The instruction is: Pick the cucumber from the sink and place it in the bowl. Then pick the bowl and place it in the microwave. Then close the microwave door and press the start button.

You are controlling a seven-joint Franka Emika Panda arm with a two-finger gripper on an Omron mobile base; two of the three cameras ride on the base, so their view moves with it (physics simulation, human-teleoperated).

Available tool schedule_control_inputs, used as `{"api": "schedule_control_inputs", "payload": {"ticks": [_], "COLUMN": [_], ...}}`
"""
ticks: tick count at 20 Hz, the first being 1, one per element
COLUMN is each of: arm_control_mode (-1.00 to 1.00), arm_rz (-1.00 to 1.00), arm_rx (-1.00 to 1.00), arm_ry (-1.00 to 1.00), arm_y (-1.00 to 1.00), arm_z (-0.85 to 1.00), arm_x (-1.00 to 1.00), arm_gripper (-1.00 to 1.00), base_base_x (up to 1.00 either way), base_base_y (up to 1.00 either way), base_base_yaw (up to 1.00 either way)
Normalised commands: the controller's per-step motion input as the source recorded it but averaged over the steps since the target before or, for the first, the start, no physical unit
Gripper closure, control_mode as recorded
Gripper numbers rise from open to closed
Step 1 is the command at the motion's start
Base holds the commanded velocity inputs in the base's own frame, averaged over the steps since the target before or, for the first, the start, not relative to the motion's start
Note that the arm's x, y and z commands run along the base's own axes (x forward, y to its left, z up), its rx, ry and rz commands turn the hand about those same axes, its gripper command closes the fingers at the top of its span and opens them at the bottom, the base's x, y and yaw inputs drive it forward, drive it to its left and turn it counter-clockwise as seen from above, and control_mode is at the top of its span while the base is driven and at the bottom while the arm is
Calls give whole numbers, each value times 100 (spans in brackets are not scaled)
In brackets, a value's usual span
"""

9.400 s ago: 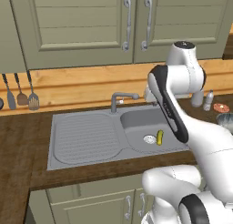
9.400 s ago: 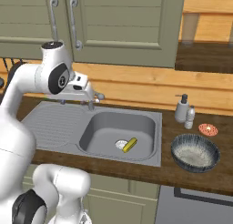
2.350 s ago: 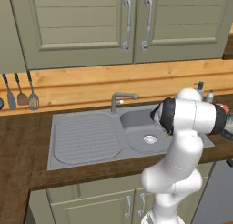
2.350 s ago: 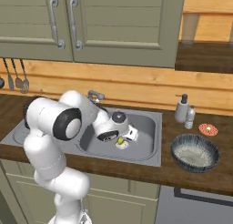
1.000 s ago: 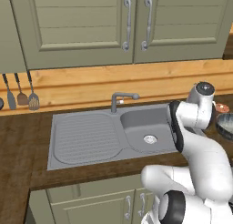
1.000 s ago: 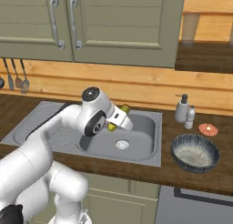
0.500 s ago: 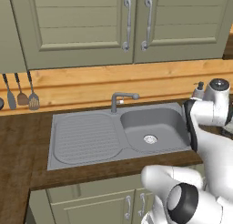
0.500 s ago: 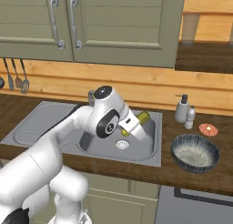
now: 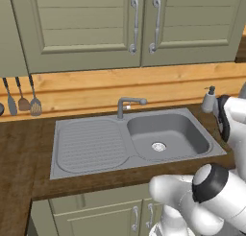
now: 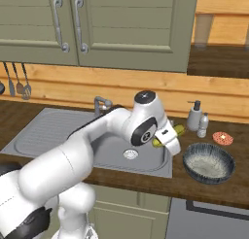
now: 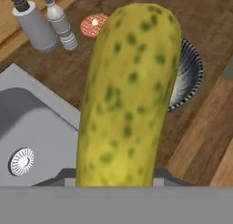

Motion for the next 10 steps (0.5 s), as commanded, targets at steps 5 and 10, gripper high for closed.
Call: {"api": "schedule_control_inputs", "payload": {"ticks": [5, 10], "arm_control_mode": [-100, -100], "arm_rz": [-20, -19], "arm_rx": [9, 16], "arm_ry": [8, 5], "arm_y": [-64, -64], "arm_z": [0, -3], "arm_x": [0, 0], "arm_gripper": [100, 100], "base_base_x": [0, 0], "base_base_y": [0, 0], "base_base_yaw": [0, 0]}}
